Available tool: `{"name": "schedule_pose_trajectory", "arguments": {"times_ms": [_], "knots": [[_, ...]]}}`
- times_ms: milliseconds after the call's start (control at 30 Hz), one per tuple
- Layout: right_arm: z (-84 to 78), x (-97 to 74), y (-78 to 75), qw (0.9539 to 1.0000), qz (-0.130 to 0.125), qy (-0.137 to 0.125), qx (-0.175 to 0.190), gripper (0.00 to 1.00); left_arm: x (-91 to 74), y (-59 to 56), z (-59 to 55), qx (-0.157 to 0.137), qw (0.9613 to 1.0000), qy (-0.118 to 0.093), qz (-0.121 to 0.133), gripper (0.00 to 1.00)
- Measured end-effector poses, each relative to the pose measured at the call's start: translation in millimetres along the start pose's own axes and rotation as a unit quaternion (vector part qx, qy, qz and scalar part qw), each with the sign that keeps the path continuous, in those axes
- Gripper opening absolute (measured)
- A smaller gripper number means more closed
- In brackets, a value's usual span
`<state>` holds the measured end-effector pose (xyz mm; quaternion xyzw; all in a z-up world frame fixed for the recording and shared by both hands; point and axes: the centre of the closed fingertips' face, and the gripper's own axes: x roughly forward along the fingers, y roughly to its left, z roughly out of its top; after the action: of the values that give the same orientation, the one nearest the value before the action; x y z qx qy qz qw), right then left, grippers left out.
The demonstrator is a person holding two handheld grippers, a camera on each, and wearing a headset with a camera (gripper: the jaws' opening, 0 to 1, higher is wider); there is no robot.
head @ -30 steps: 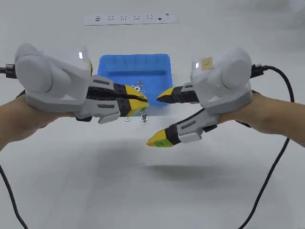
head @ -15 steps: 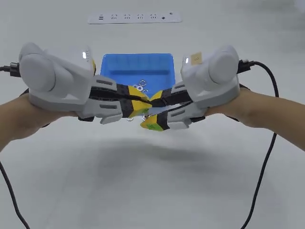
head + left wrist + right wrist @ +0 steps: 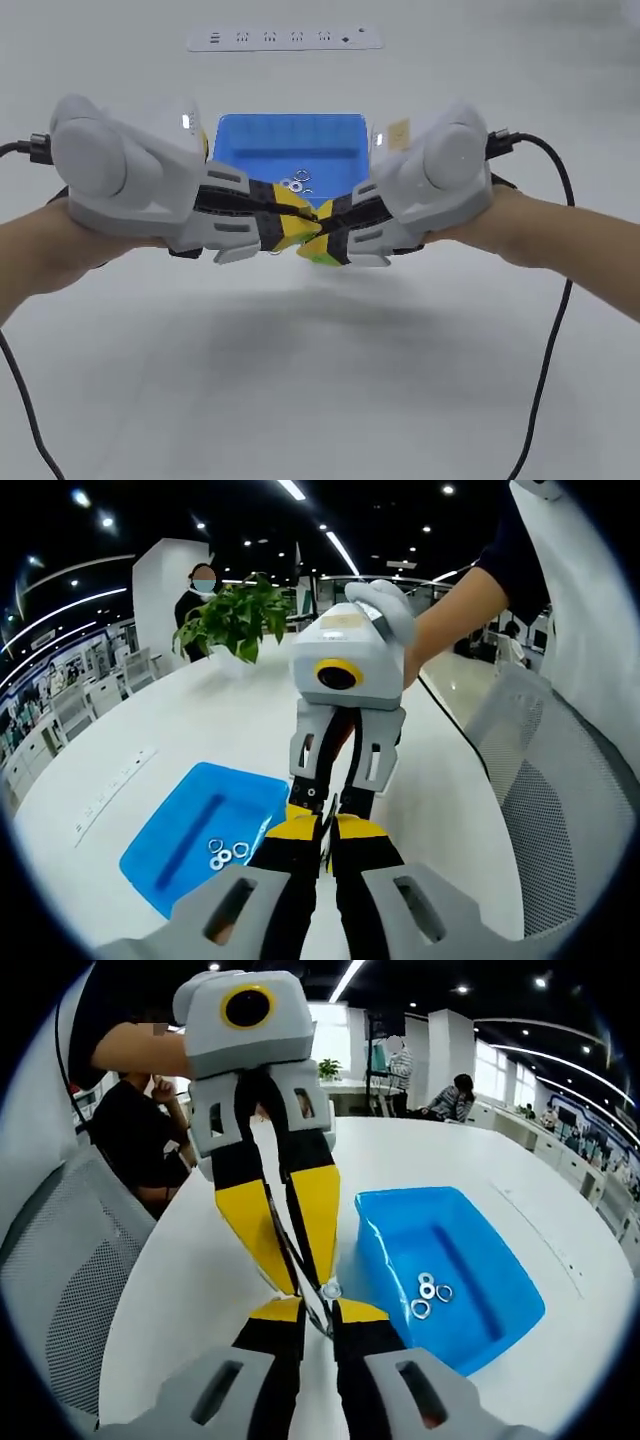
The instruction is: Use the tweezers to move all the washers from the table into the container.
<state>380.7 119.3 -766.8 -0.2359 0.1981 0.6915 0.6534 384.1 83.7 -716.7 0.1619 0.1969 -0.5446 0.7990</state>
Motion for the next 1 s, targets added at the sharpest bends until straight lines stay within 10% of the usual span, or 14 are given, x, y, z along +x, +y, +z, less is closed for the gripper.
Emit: {"name": "schedule_pose_trajectory", "arguments": {"times_ms": [433,1000], "knots": [[0.5,0.5,-4.4,0.9997,-0.022,-0.005,-0.014,0.09,0.6,1.5,-1.7,-0.002,0.9997,0.019,0.013,0.19],[22.1,-18.3,1.8,0.9991,-0.035,-0.020,-0.010,0.09,-36.3,-2.6,19.7,-0.020,0.9952,-0.039,0.088,0.47]]}}
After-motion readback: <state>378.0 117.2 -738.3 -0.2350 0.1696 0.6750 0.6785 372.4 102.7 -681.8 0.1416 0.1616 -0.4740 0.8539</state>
